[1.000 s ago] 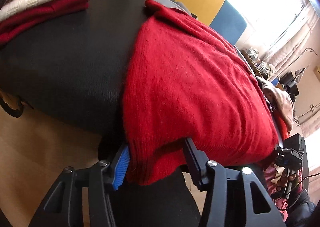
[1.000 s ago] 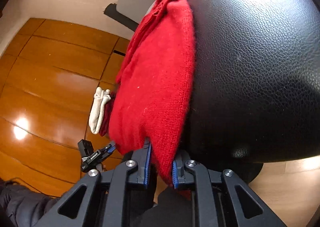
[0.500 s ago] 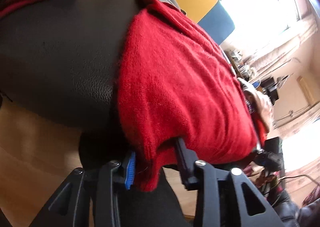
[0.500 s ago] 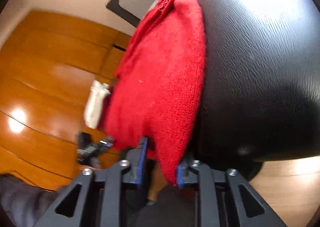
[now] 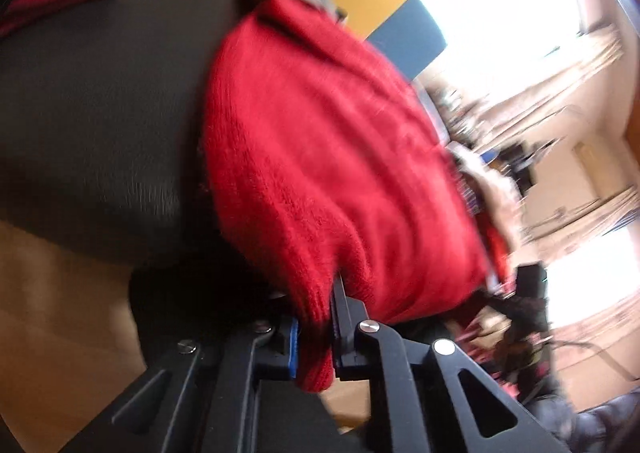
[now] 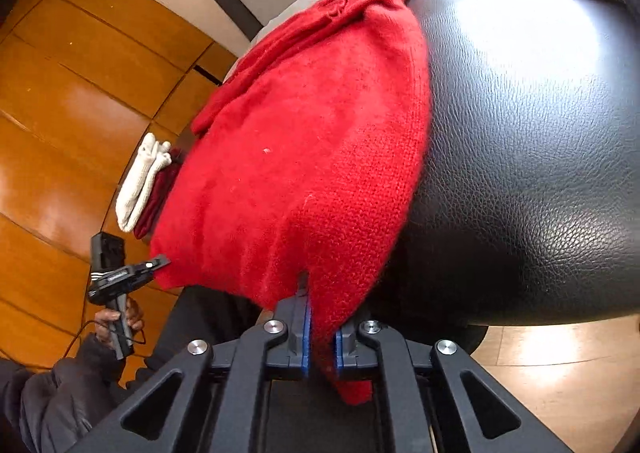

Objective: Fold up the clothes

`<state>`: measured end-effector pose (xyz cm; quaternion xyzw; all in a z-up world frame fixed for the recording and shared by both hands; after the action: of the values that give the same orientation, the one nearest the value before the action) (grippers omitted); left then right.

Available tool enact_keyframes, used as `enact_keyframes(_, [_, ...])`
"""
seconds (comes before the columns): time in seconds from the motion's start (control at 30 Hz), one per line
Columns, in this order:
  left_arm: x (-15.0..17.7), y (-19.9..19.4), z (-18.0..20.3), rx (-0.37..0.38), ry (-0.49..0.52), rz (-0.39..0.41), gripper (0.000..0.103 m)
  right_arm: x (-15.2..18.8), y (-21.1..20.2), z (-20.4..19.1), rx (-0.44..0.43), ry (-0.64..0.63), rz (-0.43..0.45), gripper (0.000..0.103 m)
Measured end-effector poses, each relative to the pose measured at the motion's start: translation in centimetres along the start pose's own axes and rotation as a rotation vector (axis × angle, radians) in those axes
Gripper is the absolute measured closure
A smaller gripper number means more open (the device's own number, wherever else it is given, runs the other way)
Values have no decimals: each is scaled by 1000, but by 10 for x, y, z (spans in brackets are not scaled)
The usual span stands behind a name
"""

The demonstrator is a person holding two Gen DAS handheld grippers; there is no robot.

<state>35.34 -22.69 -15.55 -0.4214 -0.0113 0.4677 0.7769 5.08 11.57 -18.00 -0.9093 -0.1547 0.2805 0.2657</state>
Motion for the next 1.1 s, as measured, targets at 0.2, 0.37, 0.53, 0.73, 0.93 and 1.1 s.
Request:
enact_keyframes(0.2, [-27,-36,7,213,-37,130,93,-22,-21,-30,-145,-48,98,95])
enact_keyframes(0.37, [-62,-38,23,293,-18,181,93,-57,-17,-44,-212,-36,156,95])
enact_keyframes(0.53, [-116,-27,35,349,2,238,93,-111,-4,-48,-231,-25,212,95])
enact_keyframes(0.73, [-192,28,36,308,-4,221,93,-181,25,-30,-205,3,237,95])
enact_keyframes(0.93, [-238,101,18,216,-50,135,93,-235,75,7,-152,72,187,95])
enact_keyframes(1.1, [-222,138,-17,172,-117,44,93,-231,102,36,-111,132,101,97])
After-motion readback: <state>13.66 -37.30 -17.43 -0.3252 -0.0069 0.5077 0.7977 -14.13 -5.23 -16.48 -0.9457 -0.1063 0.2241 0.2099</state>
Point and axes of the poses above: each gripper's, at about its wrist camera, not at the fingertips, and y roughly the way its jaws point, z to its right, x to its underside, the point moved 3 cm from there along y, roughly the way its jaws point, and after that the axes turned 6 degrees about -x, right-handed, at the moved point
